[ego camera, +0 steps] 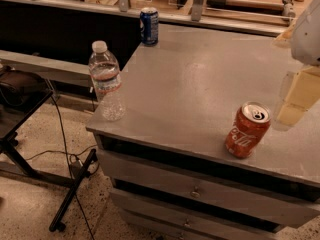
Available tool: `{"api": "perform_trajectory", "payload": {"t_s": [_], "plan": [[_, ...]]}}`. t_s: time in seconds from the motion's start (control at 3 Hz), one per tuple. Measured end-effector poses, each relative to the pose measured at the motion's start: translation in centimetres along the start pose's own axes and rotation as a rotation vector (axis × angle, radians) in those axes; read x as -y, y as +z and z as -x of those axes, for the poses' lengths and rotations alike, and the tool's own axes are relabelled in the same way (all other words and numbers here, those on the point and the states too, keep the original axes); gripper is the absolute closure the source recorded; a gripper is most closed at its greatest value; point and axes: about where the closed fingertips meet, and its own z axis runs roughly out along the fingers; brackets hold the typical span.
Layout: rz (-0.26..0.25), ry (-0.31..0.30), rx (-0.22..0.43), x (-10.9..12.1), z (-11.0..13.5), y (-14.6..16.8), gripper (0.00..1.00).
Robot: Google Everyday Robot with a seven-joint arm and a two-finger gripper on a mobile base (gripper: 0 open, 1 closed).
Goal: Move coke can near water bottle
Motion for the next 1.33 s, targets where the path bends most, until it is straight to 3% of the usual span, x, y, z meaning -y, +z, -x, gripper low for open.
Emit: {"api": "perform_trajectory", "payload": {"t_s": [0.67,1.33], "plan": [[0.019,0.003,-0.007,-0.2,-0.3,1.2,0.0],[0.091,0.003,-0.014,-1.8,0.0,5.7,0.0]]}}
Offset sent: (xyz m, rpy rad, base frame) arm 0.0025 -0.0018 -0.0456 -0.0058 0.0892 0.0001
